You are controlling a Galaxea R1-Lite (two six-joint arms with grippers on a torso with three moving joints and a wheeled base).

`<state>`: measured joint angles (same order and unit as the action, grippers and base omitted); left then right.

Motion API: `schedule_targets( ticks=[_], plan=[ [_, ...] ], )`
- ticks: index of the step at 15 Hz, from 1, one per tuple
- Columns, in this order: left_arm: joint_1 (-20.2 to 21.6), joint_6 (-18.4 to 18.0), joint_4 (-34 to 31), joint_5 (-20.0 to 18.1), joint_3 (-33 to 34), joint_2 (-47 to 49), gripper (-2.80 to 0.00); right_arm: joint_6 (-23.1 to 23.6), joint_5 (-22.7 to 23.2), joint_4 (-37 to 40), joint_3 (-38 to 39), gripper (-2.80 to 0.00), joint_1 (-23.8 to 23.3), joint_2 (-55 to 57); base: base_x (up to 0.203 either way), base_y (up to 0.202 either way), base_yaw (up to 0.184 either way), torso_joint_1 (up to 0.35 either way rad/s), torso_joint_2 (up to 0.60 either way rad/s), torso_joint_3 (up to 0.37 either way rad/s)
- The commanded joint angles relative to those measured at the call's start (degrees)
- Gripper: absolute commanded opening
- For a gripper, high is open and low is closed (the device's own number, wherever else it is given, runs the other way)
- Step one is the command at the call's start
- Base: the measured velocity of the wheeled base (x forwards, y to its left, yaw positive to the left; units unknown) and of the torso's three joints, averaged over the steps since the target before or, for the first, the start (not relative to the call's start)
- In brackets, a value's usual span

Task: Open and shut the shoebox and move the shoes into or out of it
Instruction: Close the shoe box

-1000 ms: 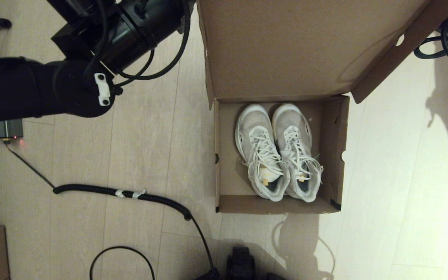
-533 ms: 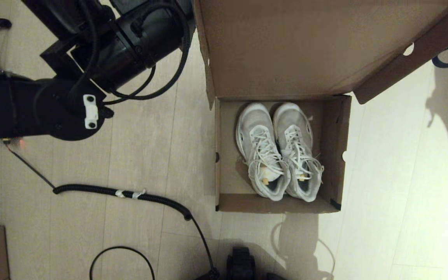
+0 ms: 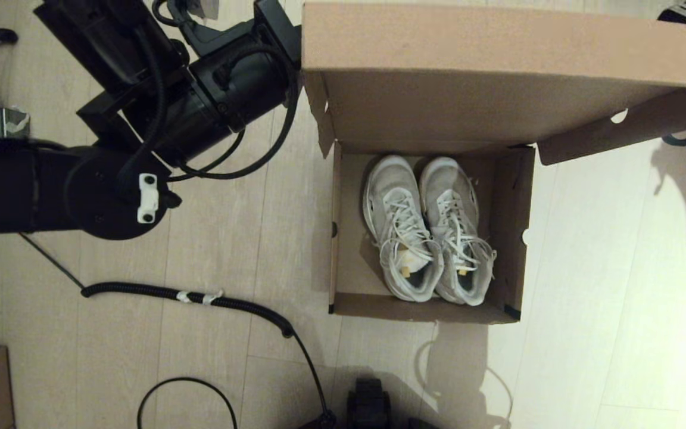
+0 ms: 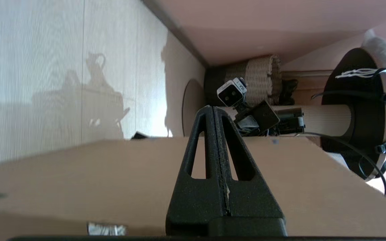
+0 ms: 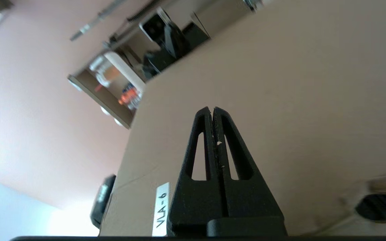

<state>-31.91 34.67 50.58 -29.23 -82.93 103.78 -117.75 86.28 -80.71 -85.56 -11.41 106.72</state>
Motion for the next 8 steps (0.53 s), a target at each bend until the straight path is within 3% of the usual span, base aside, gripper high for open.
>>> schedule_targets(
  ticks=[1,8],
  plan=[
    [0.01,0.22,0.72,-0.12,2.50,-1.73,-2.80,-0.64,0.67,-2.52,3.84,-2.80,-0.06,-1.00,0.000,0.000,0.000,0.000,0.00,0.000],
    [-0.03,0.22,2.06,-0.12,22.17,-15.45,-2.80,-0.59,1.08,-6.93,21.42,-2.80,-0.35,-11.32,0.000,0.000,0.000,0.000,0.00,0.000]
  ],
)
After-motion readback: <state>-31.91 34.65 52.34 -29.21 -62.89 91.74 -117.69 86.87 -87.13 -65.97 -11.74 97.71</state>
